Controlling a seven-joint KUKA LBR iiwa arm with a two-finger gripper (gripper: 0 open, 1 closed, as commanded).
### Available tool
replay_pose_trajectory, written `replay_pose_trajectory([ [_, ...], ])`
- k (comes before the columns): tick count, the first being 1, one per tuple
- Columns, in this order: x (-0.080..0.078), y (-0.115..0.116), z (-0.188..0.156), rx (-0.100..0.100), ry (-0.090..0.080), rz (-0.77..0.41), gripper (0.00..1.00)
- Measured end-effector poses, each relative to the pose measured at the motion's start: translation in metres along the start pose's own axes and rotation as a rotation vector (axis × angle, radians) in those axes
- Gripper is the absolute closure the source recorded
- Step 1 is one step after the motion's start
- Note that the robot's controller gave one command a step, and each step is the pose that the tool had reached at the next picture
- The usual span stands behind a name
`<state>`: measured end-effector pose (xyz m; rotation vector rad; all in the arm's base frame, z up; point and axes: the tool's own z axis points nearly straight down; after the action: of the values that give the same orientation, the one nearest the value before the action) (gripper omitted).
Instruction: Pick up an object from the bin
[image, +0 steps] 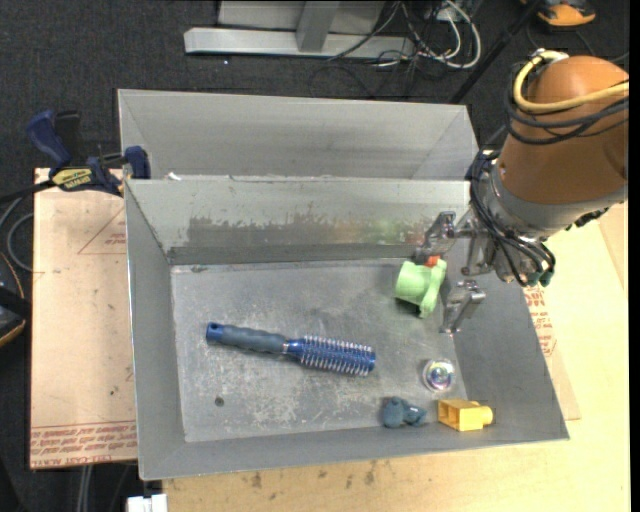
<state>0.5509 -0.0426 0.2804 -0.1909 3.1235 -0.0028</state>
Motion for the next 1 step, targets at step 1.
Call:
replay_pose_trajectory([
  [1,0.0017,0.0009,0.0044,-0.003,0.009,0.000,1.00],
])
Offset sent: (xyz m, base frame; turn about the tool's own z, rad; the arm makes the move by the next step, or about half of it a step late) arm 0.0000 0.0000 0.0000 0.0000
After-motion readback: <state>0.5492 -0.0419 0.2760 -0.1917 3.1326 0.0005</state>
